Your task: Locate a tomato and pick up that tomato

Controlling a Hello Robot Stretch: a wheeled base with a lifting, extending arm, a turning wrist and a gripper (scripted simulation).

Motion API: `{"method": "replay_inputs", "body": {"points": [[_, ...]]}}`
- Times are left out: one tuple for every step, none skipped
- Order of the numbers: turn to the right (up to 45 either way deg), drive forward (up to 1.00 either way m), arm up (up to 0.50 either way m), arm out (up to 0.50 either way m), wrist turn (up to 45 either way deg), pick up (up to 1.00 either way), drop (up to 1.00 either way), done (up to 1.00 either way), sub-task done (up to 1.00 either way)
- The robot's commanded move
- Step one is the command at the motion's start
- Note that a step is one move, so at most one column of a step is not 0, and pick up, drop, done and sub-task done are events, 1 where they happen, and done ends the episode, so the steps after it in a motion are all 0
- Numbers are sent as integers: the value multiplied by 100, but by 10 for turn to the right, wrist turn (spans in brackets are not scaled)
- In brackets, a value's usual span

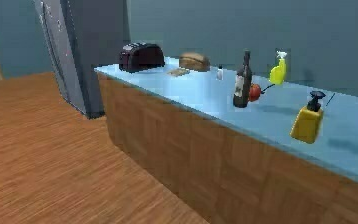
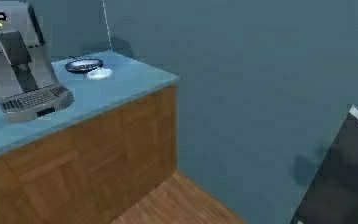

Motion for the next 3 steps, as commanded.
{"method": "replay_inputs", "body": {"points": [[-450,0,0,0,0,0,0,0,0],[0,30,0,0,0,0,0,0,0],[450,0,0,0,0,0,0,0,0]]}}
